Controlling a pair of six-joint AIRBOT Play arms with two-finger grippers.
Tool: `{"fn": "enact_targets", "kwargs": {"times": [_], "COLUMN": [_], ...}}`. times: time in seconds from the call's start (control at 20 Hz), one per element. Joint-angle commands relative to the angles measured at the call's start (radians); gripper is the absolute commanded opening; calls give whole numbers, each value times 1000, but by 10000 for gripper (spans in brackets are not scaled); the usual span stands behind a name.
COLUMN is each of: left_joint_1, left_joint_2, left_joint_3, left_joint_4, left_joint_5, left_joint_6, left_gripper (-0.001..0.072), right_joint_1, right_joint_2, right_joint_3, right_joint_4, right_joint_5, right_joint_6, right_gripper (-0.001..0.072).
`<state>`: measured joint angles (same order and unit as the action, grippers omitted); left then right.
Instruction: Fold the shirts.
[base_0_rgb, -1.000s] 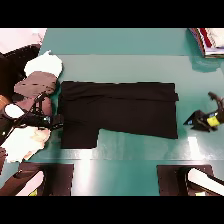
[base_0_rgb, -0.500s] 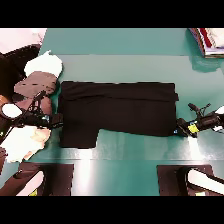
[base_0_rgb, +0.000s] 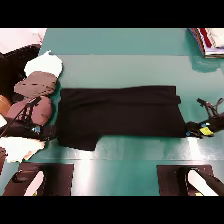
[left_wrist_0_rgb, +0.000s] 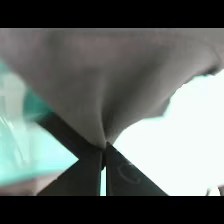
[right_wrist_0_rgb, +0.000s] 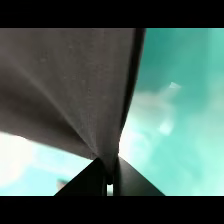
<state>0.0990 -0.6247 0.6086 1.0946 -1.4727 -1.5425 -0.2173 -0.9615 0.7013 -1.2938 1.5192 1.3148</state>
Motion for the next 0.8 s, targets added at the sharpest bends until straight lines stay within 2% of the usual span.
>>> {"fn": "enact_targets", "kwargs": {"times": [0.0,0.15,0.35,0.55,0.75], "left_joint_1": [1,1,1,1,1], "left_joint_2": [67,-23,-264,-525,-673], "left_joint_3": [9,58,194,315,391], "left_joint_4": [-40,-33,-32,-32,-32], "left_joint_5": [-100,38,223,320,388], "left_joint_6": [-40,-18,60,96,97], "left_gripper": [21,21,22,24,24], "right_joint_1": [-20,40,150,201,211], "right_joint_2": [128,92,-129,-402,-582], "right_joint_3": [5,81,295,529,687], "right_joint_4": [-87,-85,-85,-85,-26], "right_joint_5": [72,19,-98,-113,-109], "right_joint_6": [2,5,29,31,30], "right_gripper": [15,14,15,16,17]}}
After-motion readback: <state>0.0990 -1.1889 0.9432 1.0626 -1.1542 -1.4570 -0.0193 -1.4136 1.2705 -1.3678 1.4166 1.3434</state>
